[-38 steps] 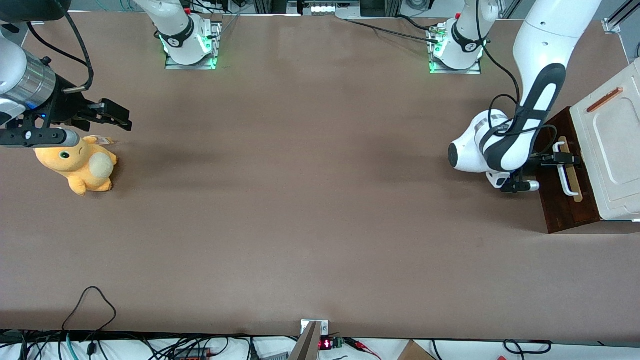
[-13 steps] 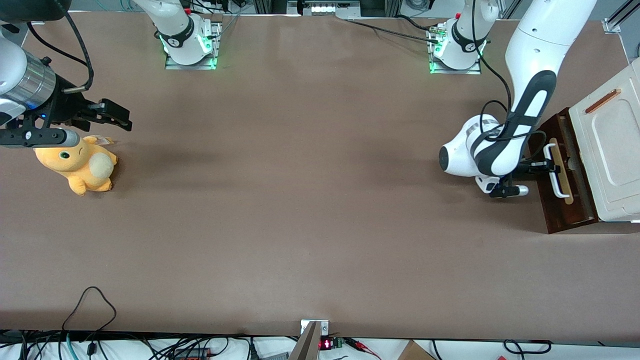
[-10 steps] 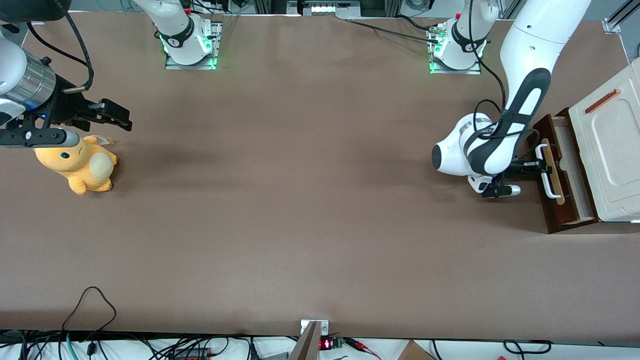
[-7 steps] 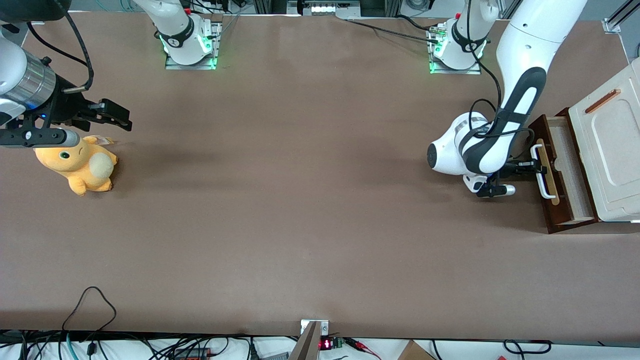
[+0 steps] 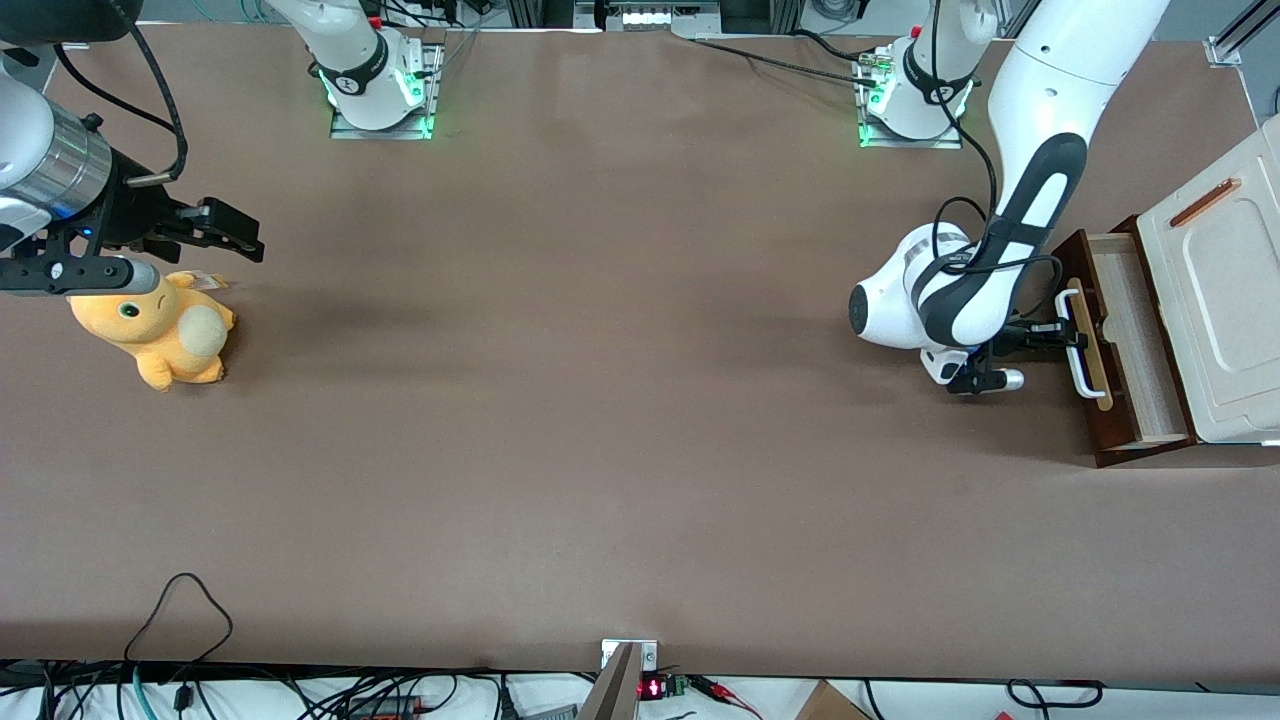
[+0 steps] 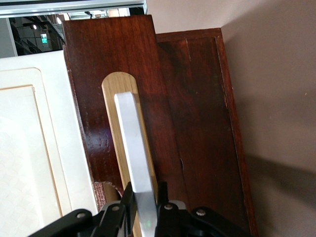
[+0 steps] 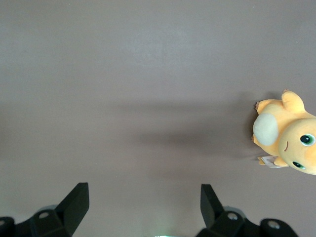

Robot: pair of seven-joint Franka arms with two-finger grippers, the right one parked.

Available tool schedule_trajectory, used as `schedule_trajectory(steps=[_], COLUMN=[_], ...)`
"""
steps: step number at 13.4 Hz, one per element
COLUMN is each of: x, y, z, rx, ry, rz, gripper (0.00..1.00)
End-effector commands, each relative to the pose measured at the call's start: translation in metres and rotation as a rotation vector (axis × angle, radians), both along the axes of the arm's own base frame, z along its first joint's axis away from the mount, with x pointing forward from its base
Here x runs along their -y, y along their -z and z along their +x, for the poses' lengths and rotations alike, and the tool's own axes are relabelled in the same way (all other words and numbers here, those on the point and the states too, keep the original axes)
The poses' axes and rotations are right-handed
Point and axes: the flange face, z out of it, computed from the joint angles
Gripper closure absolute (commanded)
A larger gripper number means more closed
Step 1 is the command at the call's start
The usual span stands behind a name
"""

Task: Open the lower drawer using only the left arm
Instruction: 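Pull the handle away from the cabinet with the left gripper, then open the left gripper and release the handle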

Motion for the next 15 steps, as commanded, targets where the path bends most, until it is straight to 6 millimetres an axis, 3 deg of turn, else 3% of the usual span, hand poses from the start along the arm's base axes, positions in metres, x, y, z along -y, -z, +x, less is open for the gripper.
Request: schedule_trajectory(steps=[1,5,6,7,8,9,12,14,15], x=[0.037,0.039,0.039,0.039,0.039,0.039,0.043,0.053,0.061], y=[-0.008,-0.008,-0.008,-0.008,-0.008,-0.011,-0.016,-0.046,-0.071], z=[0.018,0.018,0.018,0.018,0.018,0.019,0.018,0.035,0.046], rx=[-0.009,-0.009,-0.009,-0.009,-0.009,-0.005,0.002,0.069,0.090], ry=[0.071,0.075,0.075,0.074,0.074,0.074,0.063,-0.028,-0.079], rz=[-0.041,-0.042,-0.042,-0.041,-0.041,-0.042,-0.057,-0.180,-0.290], gripper=[0.94,0.99,0.95,0.77,0.30,0.01,0.00,0.00,0.00])
